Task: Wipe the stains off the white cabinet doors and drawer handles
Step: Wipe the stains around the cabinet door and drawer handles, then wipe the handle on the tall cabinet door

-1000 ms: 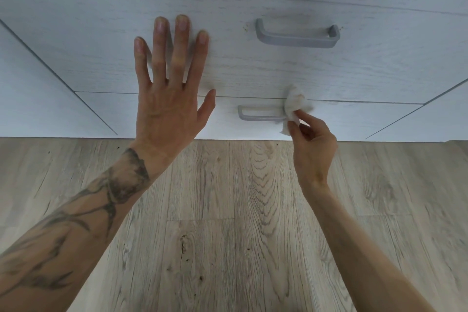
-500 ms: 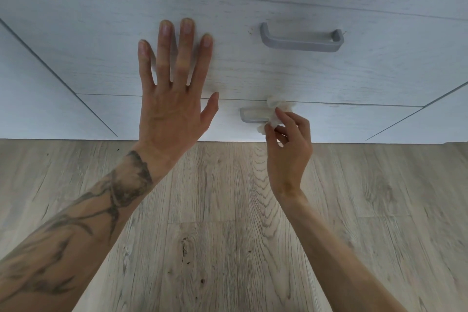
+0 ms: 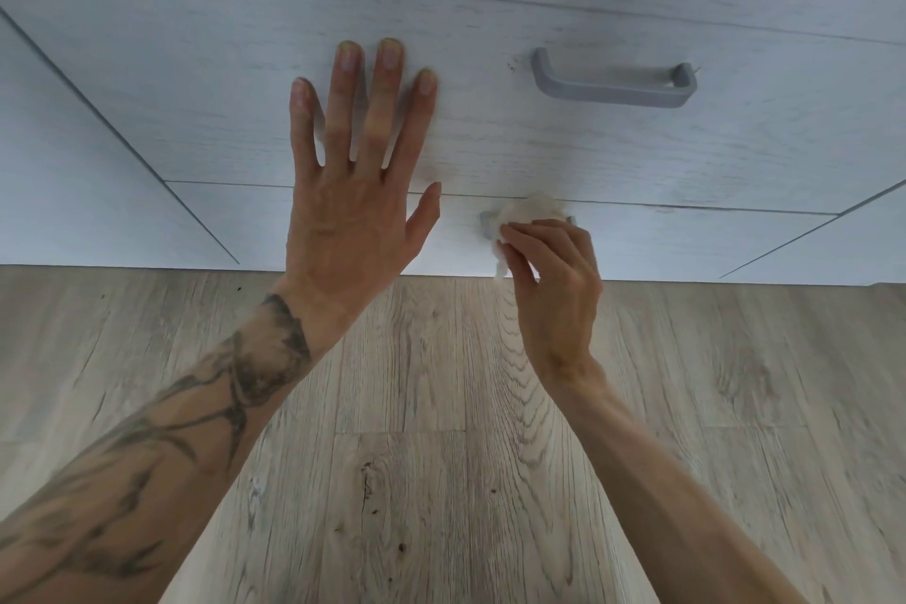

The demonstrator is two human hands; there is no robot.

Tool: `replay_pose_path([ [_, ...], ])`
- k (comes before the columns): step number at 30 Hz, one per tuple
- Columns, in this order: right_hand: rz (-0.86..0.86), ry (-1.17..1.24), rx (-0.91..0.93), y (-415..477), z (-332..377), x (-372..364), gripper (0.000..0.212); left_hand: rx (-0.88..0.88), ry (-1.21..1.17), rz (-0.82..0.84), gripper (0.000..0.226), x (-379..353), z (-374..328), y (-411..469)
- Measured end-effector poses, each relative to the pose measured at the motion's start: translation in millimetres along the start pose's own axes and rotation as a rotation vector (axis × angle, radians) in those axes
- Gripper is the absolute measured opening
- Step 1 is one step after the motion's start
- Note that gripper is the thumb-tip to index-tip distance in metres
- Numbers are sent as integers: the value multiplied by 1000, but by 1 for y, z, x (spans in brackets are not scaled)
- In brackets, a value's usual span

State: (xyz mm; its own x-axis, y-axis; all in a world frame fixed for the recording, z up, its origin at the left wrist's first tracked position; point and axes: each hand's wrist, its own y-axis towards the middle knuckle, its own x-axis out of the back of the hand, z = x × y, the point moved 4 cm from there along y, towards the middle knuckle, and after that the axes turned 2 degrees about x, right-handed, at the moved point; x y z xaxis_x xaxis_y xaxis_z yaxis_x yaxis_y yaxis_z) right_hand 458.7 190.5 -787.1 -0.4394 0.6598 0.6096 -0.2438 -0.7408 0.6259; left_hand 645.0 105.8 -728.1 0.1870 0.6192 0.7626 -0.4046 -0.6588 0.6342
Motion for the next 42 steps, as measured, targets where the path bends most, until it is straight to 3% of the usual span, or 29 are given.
replay_pose_path([
  [7, 67, 21, 139, 23, 17, -28, 12, 2, 8, 4, 86, 0, 0, 0],
  [15, 92, 0, 160, 9, -1, -23, 20, 14, 29, 23, 85, 1, 1, 0],
  [23, 91, 42, 262, 12, -14, -4, 10, 16, 46, 64, 84, 4, 3, -2],
  [31, 91, 13, 171, 20, -67, 50, 15, -17, 21, 180, 81, 32, 6, -4],
  [37, 135, 213, 53, 36, 2, 74, 16, -108, 5, 292, 75, 92, 41, -8],
  [42, 168, 373, 46, 66, 109, 76, 29, -12, 48, 216, 68, 156, 109, -8],
])
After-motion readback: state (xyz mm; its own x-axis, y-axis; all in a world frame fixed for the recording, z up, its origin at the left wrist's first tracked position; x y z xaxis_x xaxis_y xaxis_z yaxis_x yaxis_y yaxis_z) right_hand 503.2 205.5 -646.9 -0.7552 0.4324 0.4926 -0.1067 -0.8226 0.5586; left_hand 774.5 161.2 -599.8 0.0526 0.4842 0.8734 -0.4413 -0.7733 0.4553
